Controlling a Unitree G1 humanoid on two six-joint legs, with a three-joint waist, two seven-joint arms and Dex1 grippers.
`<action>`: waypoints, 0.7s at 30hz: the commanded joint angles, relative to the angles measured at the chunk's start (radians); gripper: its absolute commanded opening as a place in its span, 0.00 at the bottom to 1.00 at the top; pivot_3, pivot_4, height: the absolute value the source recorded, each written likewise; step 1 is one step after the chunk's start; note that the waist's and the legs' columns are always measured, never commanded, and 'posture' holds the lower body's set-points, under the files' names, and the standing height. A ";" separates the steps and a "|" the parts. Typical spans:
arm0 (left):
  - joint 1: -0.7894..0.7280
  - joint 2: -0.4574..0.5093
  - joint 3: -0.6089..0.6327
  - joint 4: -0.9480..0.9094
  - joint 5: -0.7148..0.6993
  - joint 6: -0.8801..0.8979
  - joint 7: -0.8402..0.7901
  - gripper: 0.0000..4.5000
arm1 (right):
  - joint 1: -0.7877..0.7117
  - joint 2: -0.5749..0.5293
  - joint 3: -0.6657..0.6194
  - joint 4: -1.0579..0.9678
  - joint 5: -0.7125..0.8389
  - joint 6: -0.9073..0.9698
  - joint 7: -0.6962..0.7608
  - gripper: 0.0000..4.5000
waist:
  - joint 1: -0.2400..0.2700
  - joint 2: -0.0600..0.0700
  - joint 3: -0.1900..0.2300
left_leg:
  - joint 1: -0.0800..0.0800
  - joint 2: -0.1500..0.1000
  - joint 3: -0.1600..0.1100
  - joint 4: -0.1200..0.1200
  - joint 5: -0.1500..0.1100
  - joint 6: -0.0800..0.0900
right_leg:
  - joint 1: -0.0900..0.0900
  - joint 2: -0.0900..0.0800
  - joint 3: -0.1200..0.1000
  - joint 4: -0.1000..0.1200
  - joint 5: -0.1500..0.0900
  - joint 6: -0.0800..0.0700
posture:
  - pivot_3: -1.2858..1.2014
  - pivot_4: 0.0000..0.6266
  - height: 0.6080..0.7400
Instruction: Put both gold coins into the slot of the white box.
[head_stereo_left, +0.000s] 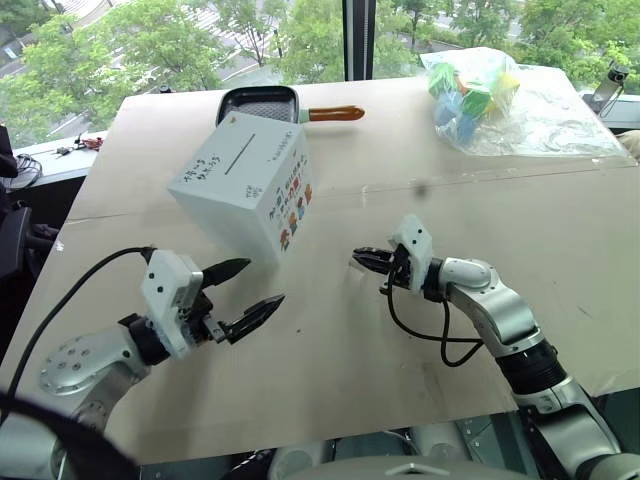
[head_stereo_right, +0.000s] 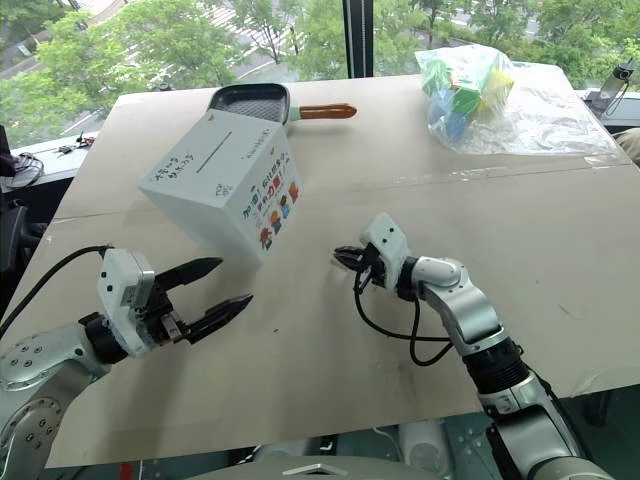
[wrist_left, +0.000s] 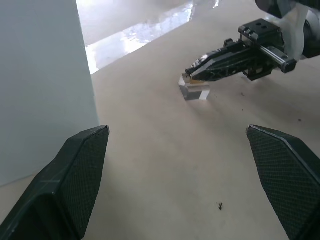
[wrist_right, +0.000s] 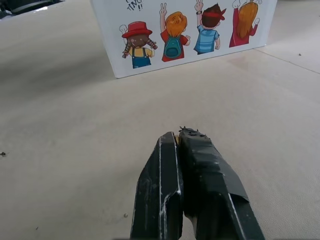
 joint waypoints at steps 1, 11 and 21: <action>-0.059 -0.071 -0.013 -0.022 -0.122 0.001 0.048 1.00 | -0.019 0.075 -0.109 -0.106 0.159 0.095 -0.033 0.00 | 0.000 0.000 0.000 | 0.000 0.000 0.000 0.000 0.000 0.000 | 0.000 0.000 0.000 0.000 0.000 0.000 | 0.52 0.24 0.85; -0.366 -0.450 -0.119 0.036 -0.480 -0.007 0.416 1.00 | -0.186 0.356 -0.428 -0.218 0.836 0.451 -0.355 0.00 | 0.002 -0.001 -0.001 | 0.000 0.000 -0.002 0.002 0.000 0.000 | 0.000 0.000 -0.001 0.002 0.001 0.001 | 0.52 0.24 0.85; -0.466 -0.590 -0.186 0.054 -0.633 -0.043 0.500 0.83 | -0.219 0.368 -0.444 -0.237 1.065 0.431 -0.515 0.00 | -0.009 -0.002 -0.002 | -0.001 0.000 -0.001 0.003 0.000 0.000 | -0.001 0.001 0.000 0.003 0.001 0.002 | 0.52 0.24 0.85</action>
